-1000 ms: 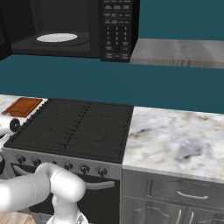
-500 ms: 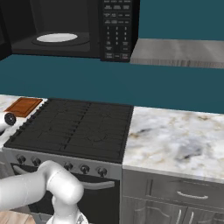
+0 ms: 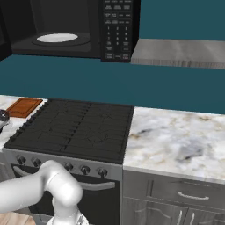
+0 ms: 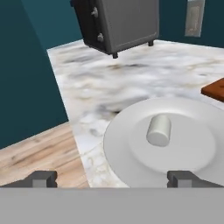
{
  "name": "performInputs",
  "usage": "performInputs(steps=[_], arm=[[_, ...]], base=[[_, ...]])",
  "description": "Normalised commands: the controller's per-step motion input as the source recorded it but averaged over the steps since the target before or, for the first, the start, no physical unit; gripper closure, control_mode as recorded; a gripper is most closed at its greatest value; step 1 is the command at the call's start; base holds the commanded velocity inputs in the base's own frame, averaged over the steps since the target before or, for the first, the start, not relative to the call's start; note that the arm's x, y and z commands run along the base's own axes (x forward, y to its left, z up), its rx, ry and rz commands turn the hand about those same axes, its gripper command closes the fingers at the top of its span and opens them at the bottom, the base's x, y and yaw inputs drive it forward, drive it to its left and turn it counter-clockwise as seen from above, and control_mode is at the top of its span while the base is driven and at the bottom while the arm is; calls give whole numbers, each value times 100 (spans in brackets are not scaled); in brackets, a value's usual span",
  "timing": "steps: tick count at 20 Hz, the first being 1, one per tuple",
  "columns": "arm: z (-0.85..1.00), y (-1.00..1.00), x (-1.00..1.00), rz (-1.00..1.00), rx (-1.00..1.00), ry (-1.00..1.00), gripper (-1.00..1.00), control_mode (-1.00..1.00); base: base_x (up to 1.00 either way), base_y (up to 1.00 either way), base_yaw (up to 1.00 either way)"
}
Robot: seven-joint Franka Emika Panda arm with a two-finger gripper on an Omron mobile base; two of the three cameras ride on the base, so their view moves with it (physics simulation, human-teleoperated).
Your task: Pick the marshmallow from the counter and place it in the microwave.
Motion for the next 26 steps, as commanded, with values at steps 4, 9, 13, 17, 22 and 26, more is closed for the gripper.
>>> performInputs(steps=[4,9,13,17,22,26], arm=[[-19,16,12,-1,-19,0,-100,-100],[0,6,13,-1,-17,0,-100,-100],[-1,10,16,-1,-16,0,-100,-100],[-19,12,23,-2,-9,0,-100,-100],[-23,19,46,-1,0,0,-100,-100],[-13,7,46,0,0,0,-100,-100]], base=[[0,0,0],[0,0,0],[0,0,0],[0,0,0],[0,0,0],[0,0,0]])
